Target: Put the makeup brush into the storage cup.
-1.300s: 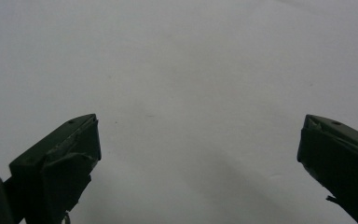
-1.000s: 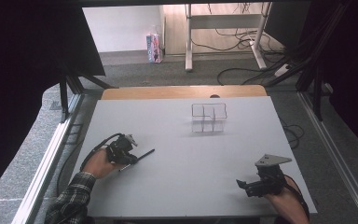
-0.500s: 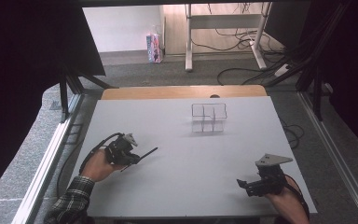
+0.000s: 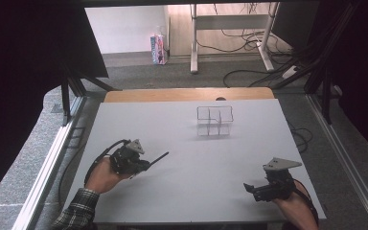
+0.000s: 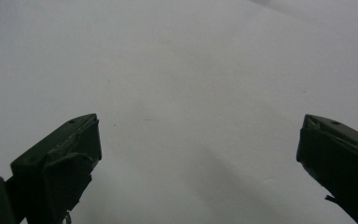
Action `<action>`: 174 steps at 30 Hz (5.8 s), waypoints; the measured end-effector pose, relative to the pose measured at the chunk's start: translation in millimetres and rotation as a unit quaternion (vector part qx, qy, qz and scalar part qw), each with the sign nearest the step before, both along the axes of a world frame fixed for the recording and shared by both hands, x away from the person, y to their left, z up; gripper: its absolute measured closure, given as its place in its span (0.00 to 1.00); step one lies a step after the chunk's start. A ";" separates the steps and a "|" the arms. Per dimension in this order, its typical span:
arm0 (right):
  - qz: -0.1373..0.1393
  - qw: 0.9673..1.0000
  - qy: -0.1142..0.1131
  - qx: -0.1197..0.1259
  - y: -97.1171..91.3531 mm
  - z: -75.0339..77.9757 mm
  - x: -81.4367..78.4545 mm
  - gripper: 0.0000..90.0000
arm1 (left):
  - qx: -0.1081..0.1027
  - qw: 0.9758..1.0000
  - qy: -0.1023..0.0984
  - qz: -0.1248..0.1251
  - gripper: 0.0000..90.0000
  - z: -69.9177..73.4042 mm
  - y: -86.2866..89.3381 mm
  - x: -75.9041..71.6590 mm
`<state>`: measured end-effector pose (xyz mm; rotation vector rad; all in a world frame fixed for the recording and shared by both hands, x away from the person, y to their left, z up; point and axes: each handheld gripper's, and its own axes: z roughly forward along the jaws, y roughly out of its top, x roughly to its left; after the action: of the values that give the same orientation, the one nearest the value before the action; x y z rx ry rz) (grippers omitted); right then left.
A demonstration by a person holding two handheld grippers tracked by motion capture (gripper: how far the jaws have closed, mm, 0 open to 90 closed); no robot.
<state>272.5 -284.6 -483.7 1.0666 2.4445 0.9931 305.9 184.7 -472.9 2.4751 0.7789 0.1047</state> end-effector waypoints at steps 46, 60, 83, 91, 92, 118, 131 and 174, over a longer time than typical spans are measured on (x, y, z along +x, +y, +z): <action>0.045 0.999 -0.001 0.003 17.5 11.7 -4.3 0.00 | -0.037 0.998 -0.035 -0.047 0.93 -3.4 -43.5 -61.9; 0.080 0.997 -0.006 -0.018 44.7 20.7 -4.3 0.00 | -0.029 0.997 -0.032 -0.067 0.93 -3.5 -54.3 -56.8; 0.154 0.987 0.000 -0.045 92.6 22.9 -5.9 0.00 | -0.017 0.994 -0.028 -0.104 0.93 -3.6 -80.7 -50.4; 0.187 0.981 -0.012 -0.049 112.0 26.9 -6.8 0.06 | -0.008 0.992 -0.026 -0.124 0.93 -4.0 -94.0 -48.4; 0.190 0.980 -0.011 -0.052 113.9 27.4 -6.5 0.07 | -0.007 0.992 -0.026 -0.127 0.93 -4.0 -95.0 -48.0; 0.332 0.935 0.007 -0.127 154.3 16.9 1.0 0.71 | 0.014 0.985 -0.023 -0.170 0.93 -0.6 -124.7 -50.0; 0.336 0.934 0.033 -0.118 148.3 17.1 1.4 0.93 | -0.046 0.994 -0.061 -0.075 0.49 10.6 -98.3 -41.8; 0.158 0.986 -0.050 0.027 130.4 18.6 -6.0 0.92 | -0.245 0.964 0.047 0.092 0.00 -4.3 -49.3 -21.5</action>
<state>266.5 -154.2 -465.1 0.6360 2.5655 1.1806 284.4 135.5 -477.2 1.9480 0.9453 -0.1264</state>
